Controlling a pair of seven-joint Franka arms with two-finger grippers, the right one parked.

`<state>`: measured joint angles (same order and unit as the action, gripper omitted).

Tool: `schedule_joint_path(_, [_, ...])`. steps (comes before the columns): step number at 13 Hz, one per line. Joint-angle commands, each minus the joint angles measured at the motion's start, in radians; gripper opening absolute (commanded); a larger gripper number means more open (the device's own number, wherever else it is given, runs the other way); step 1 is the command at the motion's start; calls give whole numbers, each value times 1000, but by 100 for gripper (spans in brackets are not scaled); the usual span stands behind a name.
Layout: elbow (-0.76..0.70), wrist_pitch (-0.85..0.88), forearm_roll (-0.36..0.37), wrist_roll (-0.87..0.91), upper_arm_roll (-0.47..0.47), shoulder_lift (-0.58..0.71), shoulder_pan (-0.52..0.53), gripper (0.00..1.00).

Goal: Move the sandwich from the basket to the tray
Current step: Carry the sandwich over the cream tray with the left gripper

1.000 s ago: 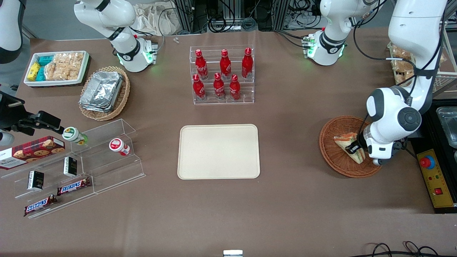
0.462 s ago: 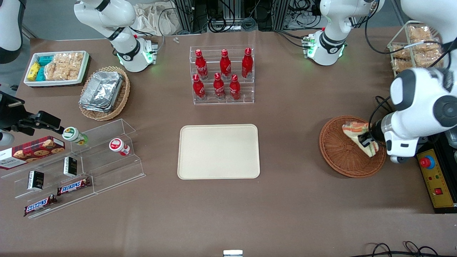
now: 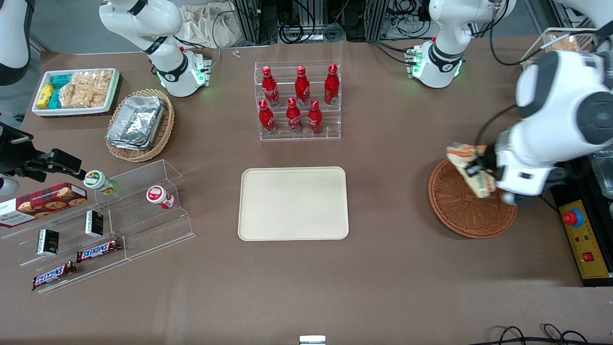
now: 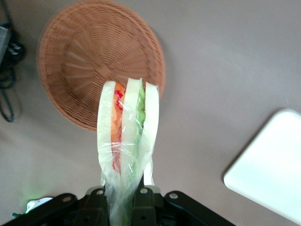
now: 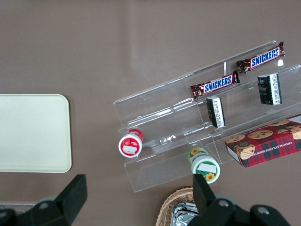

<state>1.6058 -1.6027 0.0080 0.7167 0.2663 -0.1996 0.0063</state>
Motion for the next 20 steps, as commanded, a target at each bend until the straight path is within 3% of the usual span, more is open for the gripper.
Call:
schedule_joint_path(1, [-21, -9, 6, 13, 103, -38, -40, 1])
schedule_joint_path(4, [-30, -118, 9, 13, 142, -79, -147, 1])
schedule_joint_path(9, [-162, -212, 24, 4, 142, -314, -295, 1])
schedule_joint_path(11, [-159, -302, 111, 12, 142, -371, -344, 1])
schedule_joint_path(14, [-159, -414, 127, 1, 140, -478, -355, 0])
schedule_joint_path(17, [-158, -497, 193, 6, 137, -535, -353, 0])
schedule_joint_path(20, [-162, -549, 205, 3, 131, -572, -348, 0])
